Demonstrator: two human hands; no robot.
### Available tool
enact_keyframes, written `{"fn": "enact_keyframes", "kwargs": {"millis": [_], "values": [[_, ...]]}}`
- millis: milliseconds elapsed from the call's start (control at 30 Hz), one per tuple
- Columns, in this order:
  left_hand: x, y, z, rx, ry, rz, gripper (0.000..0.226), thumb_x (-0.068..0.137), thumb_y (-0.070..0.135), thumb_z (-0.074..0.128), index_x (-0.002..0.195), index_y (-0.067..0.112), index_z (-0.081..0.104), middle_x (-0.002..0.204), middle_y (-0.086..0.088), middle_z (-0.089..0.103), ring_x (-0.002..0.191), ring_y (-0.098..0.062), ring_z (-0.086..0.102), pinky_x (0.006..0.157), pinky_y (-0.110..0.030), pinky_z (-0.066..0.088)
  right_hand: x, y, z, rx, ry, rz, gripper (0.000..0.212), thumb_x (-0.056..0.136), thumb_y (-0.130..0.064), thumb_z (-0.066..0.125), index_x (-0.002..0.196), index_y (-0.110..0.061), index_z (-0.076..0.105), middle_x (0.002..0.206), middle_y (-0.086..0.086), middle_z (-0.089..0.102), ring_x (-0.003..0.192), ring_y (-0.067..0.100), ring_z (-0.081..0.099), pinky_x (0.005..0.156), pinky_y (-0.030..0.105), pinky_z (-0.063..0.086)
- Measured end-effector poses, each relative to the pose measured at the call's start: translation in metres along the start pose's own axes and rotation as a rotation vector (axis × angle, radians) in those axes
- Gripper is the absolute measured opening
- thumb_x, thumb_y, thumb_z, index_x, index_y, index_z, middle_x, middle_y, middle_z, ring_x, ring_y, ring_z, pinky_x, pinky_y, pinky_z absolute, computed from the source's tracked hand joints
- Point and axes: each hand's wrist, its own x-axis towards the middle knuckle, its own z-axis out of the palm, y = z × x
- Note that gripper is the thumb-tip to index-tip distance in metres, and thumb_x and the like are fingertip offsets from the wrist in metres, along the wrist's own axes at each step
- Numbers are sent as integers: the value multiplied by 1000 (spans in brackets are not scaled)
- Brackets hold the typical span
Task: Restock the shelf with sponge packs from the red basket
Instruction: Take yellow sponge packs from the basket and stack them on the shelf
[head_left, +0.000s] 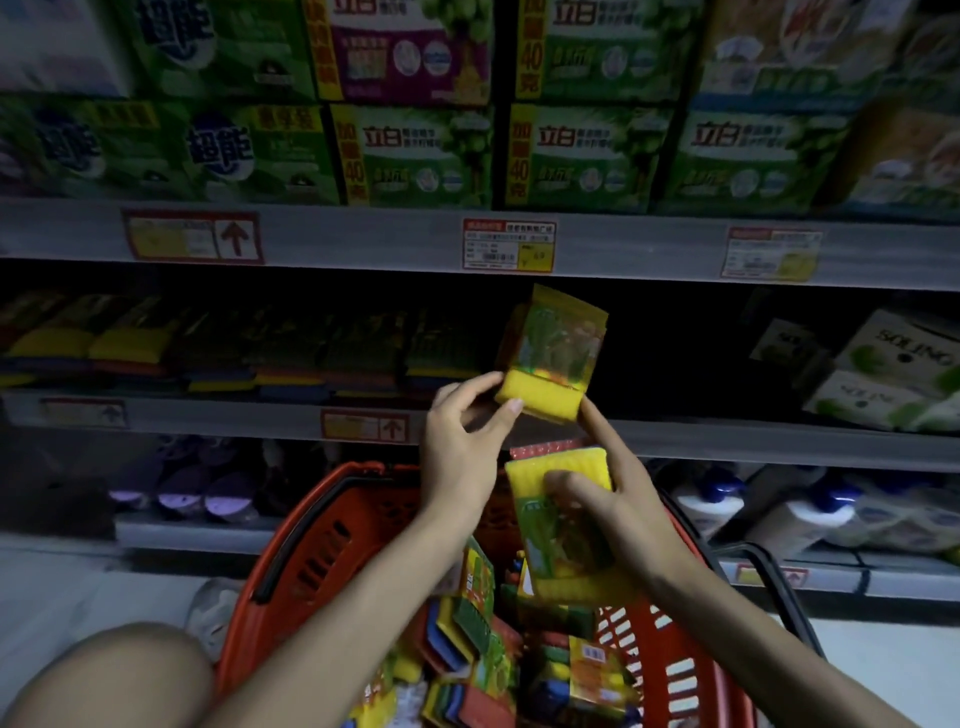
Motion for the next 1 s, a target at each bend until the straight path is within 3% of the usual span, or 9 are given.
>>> {"fn": "enact_keyframes", "kwargs": {"millis": [100,233,333,433,533,633,733,833,1000], "values": [[3,0,0,-26,-18,-56,36,93,28,74,129,27,69,119,7,69,102,-6,69,84,-20,58,12,5,-4,-4,25,22,100,69,-59,64,160,-39,25,145,-39,38,124,-24,43,97,7,43],[4,-3,6,-70,-19,-176,47,97,25,70,143,20,59,88,25,71,97,1,68,95,-32,58,23,1,-5,1,18,58,101,67,-62,62,159,-40,26,157,-12,42,137,11,49,111,45,46],[5,-5,10,-98,7,-219,45,102,20,63,145,14,56,124,8,69,114,-8,64,103,-41,55,29,-2,-3,21,-3,78,103,68,-62,62,160,-36,24,159,-5,42,140,18,47,112,51,44],[7,-7,12,-90,9,-231,43,104,20,58,146,13,55,135,-1,66,122,-14,63,104,-42,54,34,-3,1,41,2,102,93,75,-52,64,159,-35,26,149,-11,48,131,16,53,105,42,49],[7,-6,12,-93,2,-230,42,105,23,55,145,11,56,131,1,66,122,-17,63,102,-38,53,38,-4,3,105,0,147,65,91,-32,69,145,-45,34,115,-21,59,101,4,63,81,27,53],[5,1,12,-133,34,-266,41,105,29,55,143,13,57,127,4,65,123,-19,62,105,-44,51,42,-7,-1,175,-18,237,43,96,-22,65,125,-45,44,101,-3,69,88,16,70,70,30,57],[4,4,12,-154,29,-281,34,104,35,55,132,20,66,121,5,71,116,-18,66,105,-49,51,46,-13,-4,233,-24,296,24,92,-24,67,114,-30,59,98,14,72,82,28,74,63,36,60],[4,6,12,-161,17,-296,19,105,36,53,95,35,69,99,11,71,101,-19,69,100,-48,51,48,-18,-7,250,-15,300,22,92,-27,67,111,-22,57,97,16,69,79,29,72,59,35,58],[3,8,11,-133,7,-253,30,100,47,50,94,23,68,98,-10,74,98,-27,71,92,-54,52,52,-18,-11,270,-39,318,27,92,-30,66,115,-20,57,102,19,70,80,31,72,63,37,58]]}}
